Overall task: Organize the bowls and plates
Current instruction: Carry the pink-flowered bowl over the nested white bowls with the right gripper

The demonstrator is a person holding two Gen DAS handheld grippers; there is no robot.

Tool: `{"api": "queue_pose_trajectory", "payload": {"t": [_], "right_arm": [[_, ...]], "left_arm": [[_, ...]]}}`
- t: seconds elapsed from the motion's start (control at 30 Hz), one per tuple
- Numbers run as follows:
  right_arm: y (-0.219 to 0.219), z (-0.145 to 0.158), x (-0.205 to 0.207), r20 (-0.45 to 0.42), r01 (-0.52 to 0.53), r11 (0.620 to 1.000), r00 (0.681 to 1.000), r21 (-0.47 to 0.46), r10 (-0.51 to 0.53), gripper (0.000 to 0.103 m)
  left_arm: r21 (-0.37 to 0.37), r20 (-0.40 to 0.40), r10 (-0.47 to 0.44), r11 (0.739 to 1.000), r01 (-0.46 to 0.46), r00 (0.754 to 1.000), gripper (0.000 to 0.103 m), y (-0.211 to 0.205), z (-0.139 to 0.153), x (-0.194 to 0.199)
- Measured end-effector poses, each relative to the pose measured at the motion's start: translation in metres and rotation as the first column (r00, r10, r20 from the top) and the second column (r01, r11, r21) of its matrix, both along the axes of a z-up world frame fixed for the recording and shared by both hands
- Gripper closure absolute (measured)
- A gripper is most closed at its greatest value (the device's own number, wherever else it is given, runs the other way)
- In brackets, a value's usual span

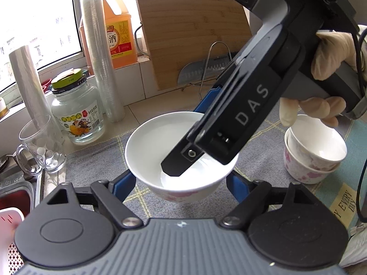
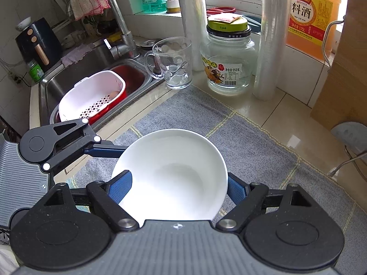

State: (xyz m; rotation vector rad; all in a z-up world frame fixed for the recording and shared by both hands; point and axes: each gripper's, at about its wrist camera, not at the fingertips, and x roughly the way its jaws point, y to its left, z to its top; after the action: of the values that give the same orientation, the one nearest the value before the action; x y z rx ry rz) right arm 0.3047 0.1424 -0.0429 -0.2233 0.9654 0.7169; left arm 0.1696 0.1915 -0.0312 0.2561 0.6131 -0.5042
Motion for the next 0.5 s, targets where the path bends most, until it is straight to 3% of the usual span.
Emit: {"api": "queue_pose_trajectory", "payload": {"t": [0.5], "right_arm": [[-0.05,0.023,-0.054,0.015,0.106,0.994,0.994,0.008,-0.106,0.013]], "left_arm": [[0.026,0.034,-0.151,0.988,0.15,0.988,0.018,-0.039,0.021,-0.031]]}}
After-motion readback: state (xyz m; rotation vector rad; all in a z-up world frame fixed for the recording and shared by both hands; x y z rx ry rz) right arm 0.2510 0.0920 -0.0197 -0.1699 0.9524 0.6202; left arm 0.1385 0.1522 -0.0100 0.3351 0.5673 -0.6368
